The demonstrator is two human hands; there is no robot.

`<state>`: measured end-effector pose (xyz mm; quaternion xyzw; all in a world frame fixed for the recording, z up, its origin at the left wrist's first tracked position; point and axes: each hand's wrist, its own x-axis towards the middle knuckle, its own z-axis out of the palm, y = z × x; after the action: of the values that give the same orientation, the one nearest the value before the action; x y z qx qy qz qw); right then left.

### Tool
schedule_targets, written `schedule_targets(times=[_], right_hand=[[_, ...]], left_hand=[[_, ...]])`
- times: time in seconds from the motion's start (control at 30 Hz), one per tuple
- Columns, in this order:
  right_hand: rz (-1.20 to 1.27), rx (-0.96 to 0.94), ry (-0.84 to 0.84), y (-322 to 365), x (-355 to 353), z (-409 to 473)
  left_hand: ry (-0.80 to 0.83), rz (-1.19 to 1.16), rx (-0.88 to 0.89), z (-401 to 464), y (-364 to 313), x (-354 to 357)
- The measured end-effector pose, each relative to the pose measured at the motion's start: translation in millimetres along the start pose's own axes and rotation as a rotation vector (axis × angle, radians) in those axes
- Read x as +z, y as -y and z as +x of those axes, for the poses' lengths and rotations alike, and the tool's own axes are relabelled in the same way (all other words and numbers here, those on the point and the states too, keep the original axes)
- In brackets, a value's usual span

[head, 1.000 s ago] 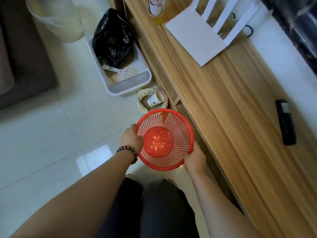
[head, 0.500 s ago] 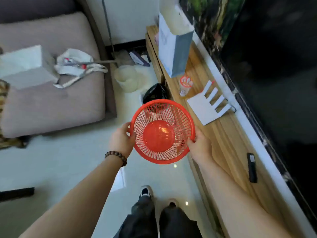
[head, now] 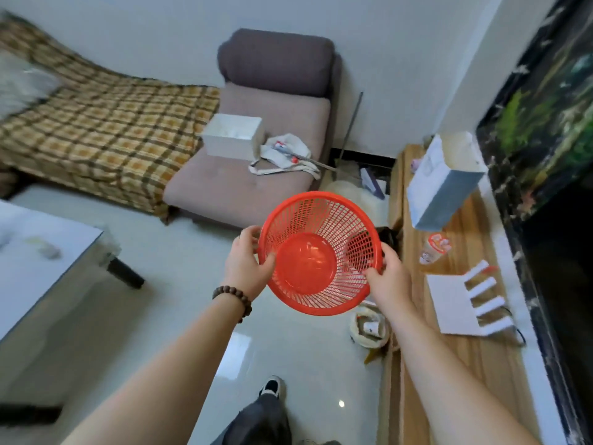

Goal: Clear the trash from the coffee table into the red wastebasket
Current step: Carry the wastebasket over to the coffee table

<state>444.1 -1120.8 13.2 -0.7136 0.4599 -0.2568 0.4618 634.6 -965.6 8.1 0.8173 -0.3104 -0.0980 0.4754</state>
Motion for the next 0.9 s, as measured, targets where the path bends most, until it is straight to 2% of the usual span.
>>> schedule_targets(times=[0.13, 0.57, 0.9], right_hand=[[-0.034, -0.094, 0.145, 10, 45, -13], [-0.027, -0.295, 0.746, 77, 219, -90], [-0.114, -0.4, 1.105, 115, 342, -176]], left_hand=[[-0.111, -0.062, -0.196, -37, 22, -45], [-0.645, -0.041, -0.514, -164, 79, -193], [-0.939, -0.043, -0.708, -251, 131, -274]])
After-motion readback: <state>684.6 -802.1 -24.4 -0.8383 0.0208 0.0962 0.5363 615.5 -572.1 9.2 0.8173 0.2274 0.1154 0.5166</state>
